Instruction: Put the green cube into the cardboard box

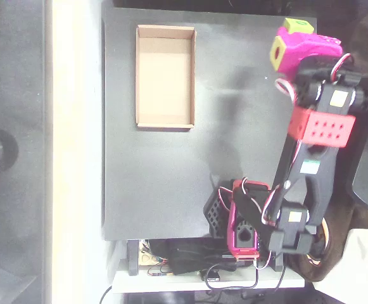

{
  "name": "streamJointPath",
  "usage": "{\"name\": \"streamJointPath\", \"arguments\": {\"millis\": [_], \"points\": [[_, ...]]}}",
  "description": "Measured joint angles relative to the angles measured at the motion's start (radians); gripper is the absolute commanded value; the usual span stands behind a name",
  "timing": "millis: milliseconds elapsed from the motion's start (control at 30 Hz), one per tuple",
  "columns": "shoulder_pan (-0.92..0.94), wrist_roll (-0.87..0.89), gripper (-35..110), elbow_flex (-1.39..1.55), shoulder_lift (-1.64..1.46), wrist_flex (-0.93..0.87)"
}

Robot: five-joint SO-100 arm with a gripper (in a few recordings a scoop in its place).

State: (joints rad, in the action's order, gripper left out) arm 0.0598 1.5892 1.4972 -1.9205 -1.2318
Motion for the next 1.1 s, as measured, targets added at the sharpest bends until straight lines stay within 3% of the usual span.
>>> {"name": "streamJointPath", "arguments": {"millis": [200,733,1100], "points": [[-0.092,0.0,13,0.0,-0.126,0.0],[-0.56,0.0,13,0.0,-0.106,0.0],[-0.611,0.0,14,0.002,0.183,0.0]]}}
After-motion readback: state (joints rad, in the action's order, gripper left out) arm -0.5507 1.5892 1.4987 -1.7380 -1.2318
